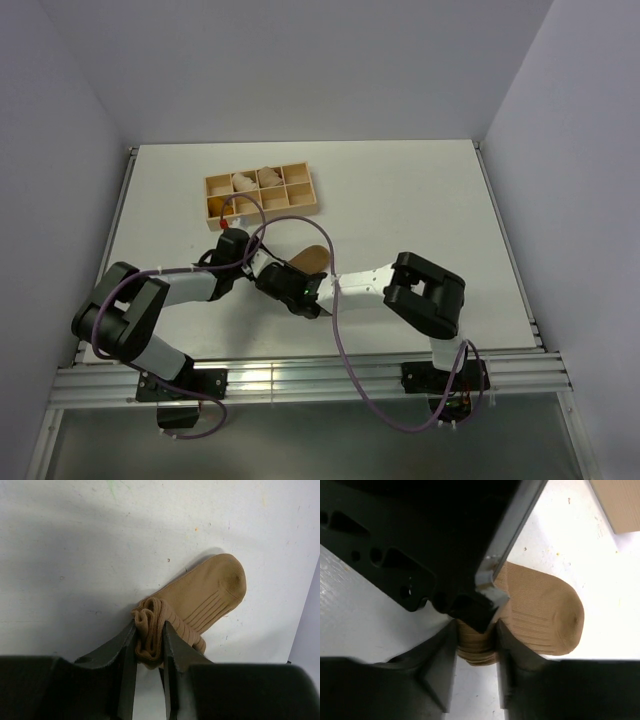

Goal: Roll the socks
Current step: Roll the sock at the center of the board.

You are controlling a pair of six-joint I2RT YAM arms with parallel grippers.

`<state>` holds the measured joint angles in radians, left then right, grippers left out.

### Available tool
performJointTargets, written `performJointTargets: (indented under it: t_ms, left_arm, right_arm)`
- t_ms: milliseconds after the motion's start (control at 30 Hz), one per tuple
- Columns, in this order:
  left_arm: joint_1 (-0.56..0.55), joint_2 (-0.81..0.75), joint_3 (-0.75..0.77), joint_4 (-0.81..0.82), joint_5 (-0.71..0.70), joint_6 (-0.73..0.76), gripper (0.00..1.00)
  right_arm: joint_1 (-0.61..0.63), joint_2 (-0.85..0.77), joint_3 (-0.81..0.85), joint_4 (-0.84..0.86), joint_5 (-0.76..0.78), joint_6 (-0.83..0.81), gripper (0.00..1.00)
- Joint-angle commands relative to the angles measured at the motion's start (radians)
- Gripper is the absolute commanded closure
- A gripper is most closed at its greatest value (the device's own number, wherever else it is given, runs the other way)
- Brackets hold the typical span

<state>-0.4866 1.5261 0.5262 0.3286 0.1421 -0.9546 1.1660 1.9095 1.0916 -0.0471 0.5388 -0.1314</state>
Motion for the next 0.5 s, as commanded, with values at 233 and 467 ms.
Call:
performJointTargets:
  t_ms: [233, 467]
  left_arm:
    - [-0.02, -0.023, -0.005, -0.043, -0.036, -0.048, 0.7]
    - [-0.018, -0.089, -0.009, -0.091, -0.116, -0.095, 0.28]
  right_arm:
    - [-0.003, 0.019, -0.032, -0.063, -0.108, 0.11, 1.0]
    - [-0.055, -0.032, -0.116, -0.014, -0.288, 0.22, 1.0]
